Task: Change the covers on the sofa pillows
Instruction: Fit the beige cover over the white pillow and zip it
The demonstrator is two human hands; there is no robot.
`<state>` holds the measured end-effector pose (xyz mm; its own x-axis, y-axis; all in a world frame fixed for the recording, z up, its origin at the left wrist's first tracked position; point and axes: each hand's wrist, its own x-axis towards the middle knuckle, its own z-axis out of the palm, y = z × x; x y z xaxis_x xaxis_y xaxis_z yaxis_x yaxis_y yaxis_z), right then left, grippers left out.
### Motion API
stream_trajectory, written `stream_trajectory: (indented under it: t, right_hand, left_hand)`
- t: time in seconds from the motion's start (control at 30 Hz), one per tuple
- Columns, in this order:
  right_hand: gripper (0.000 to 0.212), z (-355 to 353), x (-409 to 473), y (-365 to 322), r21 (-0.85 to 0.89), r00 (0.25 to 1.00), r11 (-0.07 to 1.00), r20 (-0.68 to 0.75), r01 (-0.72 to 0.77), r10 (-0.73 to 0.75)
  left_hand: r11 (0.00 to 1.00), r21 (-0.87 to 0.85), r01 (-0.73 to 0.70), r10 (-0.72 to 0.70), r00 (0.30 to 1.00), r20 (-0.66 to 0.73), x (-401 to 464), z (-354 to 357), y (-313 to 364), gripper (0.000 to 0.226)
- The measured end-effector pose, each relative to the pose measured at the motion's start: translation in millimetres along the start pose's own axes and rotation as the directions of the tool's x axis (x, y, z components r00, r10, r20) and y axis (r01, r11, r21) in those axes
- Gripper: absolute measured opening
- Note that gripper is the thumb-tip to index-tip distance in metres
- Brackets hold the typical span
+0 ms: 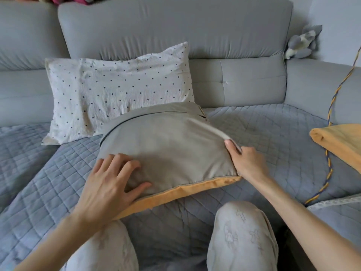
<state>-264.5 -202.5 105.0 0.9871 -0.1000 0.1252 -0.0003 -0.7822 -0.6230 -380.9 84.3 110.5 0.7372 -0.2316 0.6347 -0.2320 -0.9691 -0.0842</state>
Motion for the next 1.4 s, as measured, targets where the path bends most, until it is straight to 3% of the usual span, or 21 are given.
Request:
stream_trajectory:
  t: [0.03,0.1,0.17,0.23,0.37,0.47,0.67,0.8,0.9,1.03,1.13,1.2,1.23,1.3,1.4]
  right_hand:
    - [0.054,-4.3,-4.0,1.2,-0.050,0.990,0.995,-0.100,0.091,-0.096]
    - [0.050,-9.5,-18.8,-0.2,-0.078,0.901,0.939,-0.266,0.335,-0.344]
    - [0.059,-8.9,-33.8,-6.4,-0.097,0.819,0.845,-0.214,0.525,-0.533]
    - [0.077,-1.0,-41.4,-14.4,-0.236,0.780,0.767,-0.056,0.596,-0.623]
    - [0.112,0.5,-27.6,-35.8,-0.492,0.810,0.659,0.200,0.569,-0.551]
    - [0.114,2.1,-10.9,-44.3,-0.568,0.813,0.622,0.155,0.538,-0.561]
    - [0.092,47.0,21.1,-56.0,-0.555,0.810,0.636,0.127,0.537,-0.572]
    - [0.061,77.4,36.3,-50.8,-0.435,0.780,0.710,-0.027,0.553,-0.625]
    - [0.032,79.6,36.7,-59.9,-0.406,0.806,0.748,-0.043,0.526,-0.591]
    - [0.010,67.2,20.5,-47.9,-0.357,0.799,0.718,0.191,0.598,-0.571]
    - [0.037,48.2,1.5,-43.8,-0.284,0.760,0.729,0.442,0.623,-0.477]
    - [0.046,38.3,-8.7,-41.6,-0.213,0.726,0.771,0.547,0.601,-0.415]
    - [0.046,32.8,-12.5,-38.9,-0.167,0.731,0.802,0.546,0.573,-0.409]
    - [0.046,19.4,-19.2,-34.6,-0.105,0.776,0.846,0.470,0.523,-0.421]
    - [0.060,9.1,-22.8,-32.5,-0.236,0.801,0.767,0.237,0.597,-0.550]
  left_hand:
    - [1.000,0.001,0.031,-0.031,0.999,0.019,-8.3,-1.5,0.0,0.059]
    - [0.998,0.043,0.052,-0.056,0.994,0.095,-20.0,-0.4,4.0,0.077]
    - [0.992,0.125,0.028,-0.050,0.984,0.169,-23.8,3.8,5.3,0.094]
    - [0.978,0.204,0.034,-0.077,0.975,0.207,-17.9,7.8,0.5,0.105]
    - [0.957,0.271,0.104,-0.154,0.973,0.171,10.9,15.9,-2.4,0.106]
    - [0.948,0.288,0.139,-0.172,0.981,0.094,33.4,26.8,-7.8,0.097]
    - [0.975,0.197,0.107,-0.129,0.986,0.107,35.1,66.6,-42.3,0.095]
    - [0.987,0.129,0.094,-0.097,0.995,0.024,39.1,98.1,-46.4,0.054]
    - [0.988,0.061,0.142,-0.147,0.985,0.087,49.4,100.7,-45.7,0.033]
    - [0.974,-0.071,0.216,-0.187,0.939,0.288,29.0,80.6,-43.9,0.036]
    - [0.955,-0.138,0.261,-0.170,0.868,0.466,16.6,65.5,-47.9,0.060]
    - [0.925,-0.225,0.305,-0.154,0.844,0.514,12.6,53.2,-49.7,0.052]
    - [0.913,-0.267,0.307,-0.141,0.854,0.501,10.1,48.6,-49.3,0.048]
    - [0.947,-0.260,0.190,-0.096,0.937,0.335,0.9,43.7,-51.4,0.045]
    - [1.000,-0.013,0.028,-0.027,0.995,0.093,-9.9,44.6,-53.1,0.065]
